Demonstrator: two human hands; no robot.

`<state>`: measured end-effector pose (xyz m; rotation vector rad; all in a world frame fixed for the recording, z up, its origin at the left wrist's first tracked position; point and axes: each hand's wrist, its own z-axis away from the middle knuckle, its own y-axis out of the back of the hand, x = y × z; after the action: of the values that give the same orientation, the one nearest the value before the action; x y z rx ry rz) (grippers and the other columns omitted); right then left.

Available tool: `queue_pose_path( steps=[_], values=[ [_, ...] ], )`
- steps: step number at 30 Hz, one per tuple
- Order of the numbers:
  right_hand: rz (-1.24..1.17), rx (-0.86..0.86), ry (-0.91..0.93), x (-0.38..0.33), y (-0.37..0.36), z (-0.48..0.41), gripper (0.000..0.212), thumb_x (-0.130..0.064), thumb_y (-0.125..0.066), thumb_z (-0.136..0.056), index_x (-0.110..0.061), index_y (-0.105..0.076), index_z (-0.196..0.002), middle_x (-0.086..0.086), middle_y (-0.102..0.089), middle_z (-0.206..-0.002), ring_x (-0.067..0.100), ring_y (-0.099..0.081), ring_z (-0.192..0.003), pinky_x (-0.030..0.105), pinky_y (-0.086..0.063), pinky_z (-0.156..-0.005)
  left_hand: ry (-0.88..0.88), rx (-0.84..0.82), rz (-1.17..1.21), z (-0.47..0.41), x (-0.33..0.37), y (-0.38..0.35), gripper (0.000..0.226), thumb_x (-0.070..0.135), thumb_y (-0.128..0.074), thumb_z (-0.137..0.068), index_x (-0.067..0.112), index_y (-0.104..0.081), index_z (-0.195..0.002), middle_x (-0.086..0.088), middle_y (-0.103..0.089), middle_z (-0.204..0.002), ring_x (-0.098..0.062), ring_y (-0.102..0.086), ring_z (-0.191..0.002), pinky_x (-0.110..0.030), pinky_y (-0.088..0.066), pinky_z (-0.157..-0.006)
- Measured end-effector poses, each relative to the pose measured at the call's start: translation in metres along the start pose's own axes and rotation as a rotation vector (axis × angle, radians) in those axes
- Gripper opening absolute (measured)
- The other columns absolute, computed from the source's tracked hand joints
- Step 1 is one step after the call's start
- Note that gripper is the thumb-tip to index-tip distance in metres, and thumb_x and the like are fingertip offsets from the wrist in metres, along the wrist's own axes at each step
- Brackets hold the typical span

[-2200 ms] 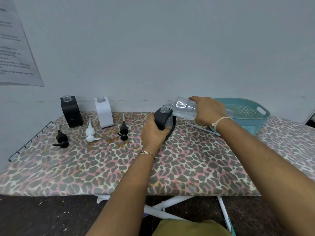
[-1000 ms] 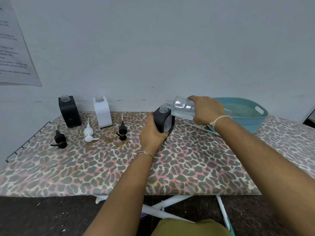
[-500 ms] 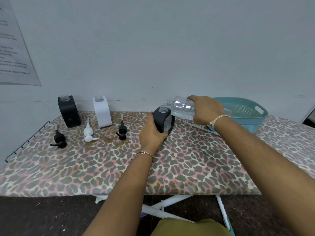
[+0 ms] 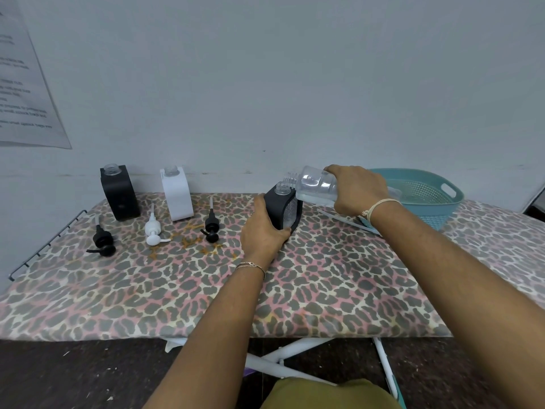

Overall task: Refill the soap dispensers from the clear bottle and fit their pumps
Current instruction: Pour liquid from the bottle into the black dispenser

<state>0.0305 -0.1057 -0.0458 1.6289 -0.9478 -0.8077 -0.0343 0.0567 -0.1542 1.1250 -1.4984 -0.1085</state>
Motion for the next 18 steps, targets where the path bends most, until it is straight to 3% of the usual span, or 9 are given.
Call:
queue_pose_path(
  steps=[18],
  values=[
    [0.002,0.004,0.005,-0.0008,0.0018,0.0005,0.070,-0.006,-0.059,-0.076,-0.028,-0.041,-0.140,0.003,-0.063,-0.114,0.028,-0.059,-0.105,0.033,-0.037,-0.076,-0.008,0.002,0.009,0.0017,0.0014,0.0012,0.071,0.027,-0.079,-0.071,0.020,-0.035,-0.126,0.001,-0.063,-0.101,-0.024,-0.062,-0.083,-0.036,-0.052,-0.067]
  ],
)
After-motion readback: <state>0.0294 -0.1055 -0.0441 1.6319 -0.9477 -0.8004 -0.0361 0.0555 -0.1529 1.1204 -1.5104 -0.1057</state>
